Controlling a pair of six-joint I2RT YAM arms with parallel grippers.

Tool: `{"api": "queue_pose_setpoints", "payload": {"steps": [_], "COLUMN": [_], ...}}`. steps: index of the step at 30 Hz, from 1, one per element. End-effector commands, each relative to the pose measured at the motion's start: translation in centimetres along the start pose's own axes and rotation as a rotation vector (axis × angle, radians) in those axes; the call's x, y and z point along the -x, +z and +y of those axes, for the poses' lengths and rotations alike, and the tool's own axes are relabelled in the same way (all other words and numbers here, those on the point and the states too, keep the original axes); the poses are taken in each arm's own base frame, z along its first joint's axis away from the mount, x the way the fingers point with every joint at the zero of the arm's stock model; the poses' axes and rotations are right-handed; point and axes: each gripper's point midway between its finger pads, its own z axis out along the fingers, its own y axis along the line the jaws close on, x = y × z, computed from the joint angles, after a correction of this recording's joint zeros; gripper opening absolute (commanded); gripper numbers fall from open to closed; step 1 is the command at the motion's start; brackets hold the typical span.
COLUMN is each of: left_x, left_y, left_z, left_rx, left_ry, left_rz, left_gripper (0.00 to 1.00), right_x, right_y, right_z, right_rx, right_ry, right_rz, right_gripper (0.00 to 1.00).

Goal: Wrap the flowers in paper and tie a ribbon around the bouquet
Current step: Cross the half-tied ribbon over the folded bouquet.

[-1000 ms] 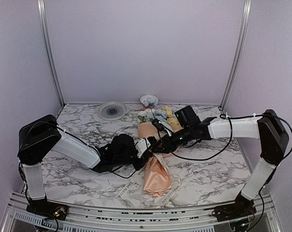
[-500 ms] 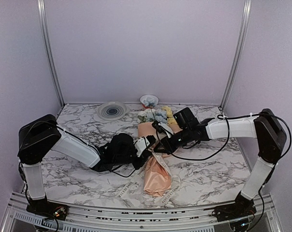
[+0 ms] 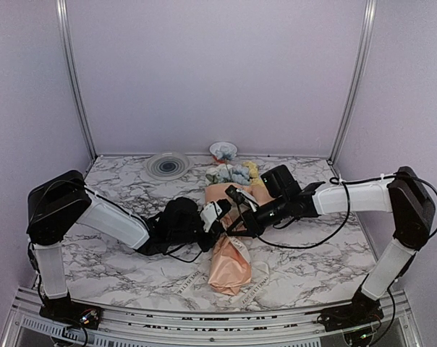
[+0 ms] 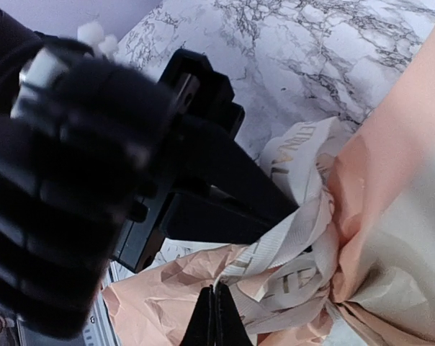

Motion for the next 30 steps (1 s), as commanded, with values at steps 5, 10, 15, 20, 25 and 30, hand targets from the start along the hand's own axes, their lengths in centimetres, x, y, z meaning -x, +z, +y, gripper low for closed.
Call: {"api": "queue_pose_setpoints", "payload": {"steps": [5, 10, 15, 20, 25, 30], "left_x": [2.0, 1.3, 1.2, 1.0, 0.9, 1.1], "left_y": [-0.4, -0.1, 0.0, 0.1, 0.2, 0.1], "left_z": [-0.4, -1.0, -1.2, -1.1, -1.1, -1.2], "left_rx": [-0.055, -0.092, -0.100, -0.096, -0.096, -0.102], "left_ry": [-0.040, -0.068, -0.069, -0.063, -0.062, -0.060], "left_rz": [-0.068, -0.060, -0.061, -0.056, -0.056, -0.059], "left_gripper": [0.00, 0.00, 0.00, 0.00, 0.00, 0.00], "right_x": [-1.2, -0.4, 1.8, 3.1, 2.7, 1.7], "right_y": [1.1, 0.7, -2.2, -4.7, -5.7, -5.0], "right_z": [1.9, 0.1, -0.9, -1.0, -2.2, -3.8], "right_rx": [0.088, -0.021, -0.090, -0.128, -0.159, -0.203], "right_ry": [0.012, 0.036, 0.049, 0.041, 0.074, 0.119], "right_rz": [0.019, 0.006, -0.062, -0.100, -0.113, -0.089], "right_gripper": [0.02, 0.20, 0.31, 0.37, 0.40, 0.19]}}
